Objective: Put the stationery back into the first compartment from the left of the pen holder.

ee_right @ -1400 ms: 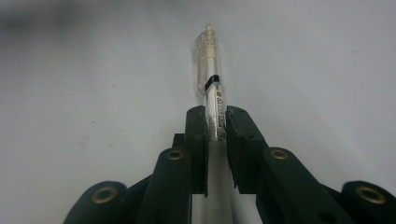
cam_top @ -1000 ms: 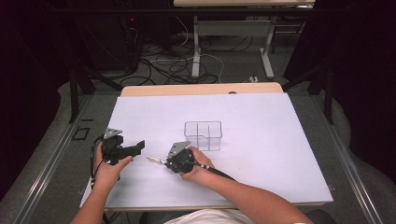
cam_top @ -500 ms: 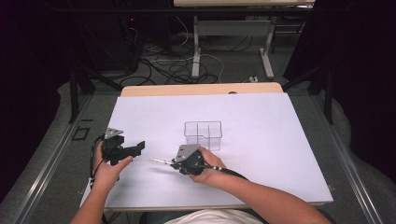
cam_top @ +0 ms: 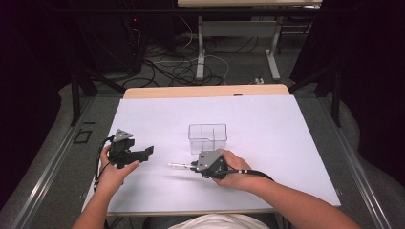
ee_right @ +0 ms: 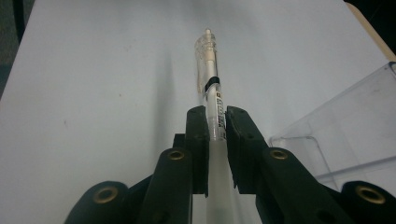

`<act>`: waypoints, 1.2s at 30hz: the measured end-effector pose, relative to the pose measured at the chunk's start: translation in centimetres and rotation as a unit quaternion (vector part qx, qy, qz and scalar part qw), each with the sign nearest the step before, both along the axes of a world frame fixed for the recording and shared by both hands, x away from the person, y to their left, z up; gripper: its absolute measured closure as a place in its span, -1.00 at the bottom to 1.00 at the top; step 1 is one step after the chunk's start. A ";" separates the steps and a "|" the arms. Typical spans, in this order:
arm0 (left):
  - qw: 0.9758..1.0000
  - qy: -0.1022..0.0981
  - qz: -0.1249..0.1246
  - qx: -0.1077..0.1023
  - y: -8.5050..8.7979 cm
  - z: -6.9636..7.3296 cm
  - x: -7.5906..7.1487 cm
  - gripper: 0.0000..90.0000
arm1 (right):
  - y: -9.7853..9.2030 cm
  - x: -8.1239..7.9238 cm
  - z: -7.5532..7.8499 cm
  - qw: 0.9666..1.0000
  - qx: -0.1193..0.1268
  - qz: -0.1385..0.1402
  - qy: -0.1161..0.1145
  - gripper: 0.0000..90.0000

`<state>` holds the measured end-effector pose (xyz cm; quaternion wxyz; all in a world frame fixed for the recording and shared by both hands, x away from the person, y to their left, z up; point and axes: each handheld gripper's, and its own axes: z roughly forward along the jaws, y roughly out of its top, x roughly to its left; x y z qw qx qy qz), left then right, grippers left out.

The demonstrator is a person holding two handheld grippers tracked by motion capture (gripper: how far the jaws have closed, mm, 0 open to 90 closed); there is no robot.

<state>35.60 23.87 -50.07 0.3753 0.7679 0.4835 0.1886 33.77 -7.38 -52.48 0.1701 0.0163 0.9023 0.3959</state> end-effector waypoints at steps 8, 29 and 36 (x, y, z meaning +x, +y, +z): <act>0.998 0.001 -0.056 0.013 -2.0 0.9 -0.5 -0.56 | -1.9 -0.6 0.4 0.998 -0.026 0.024 -0.046 0.77; 0.974 -0.020 -0.214 0.066 -7.4 3.5 -2.4 -0.20 | -1.4 -1.2 1.7 0.990 -0.065 0.076 -0.094 0.77; 0.956 -0.011 -0.270 0.113 -9.1 3.9 -2.8 -0.17 | -1.5 -0.9 1.8 0.991 -0.063 0.074 -0.092 0.77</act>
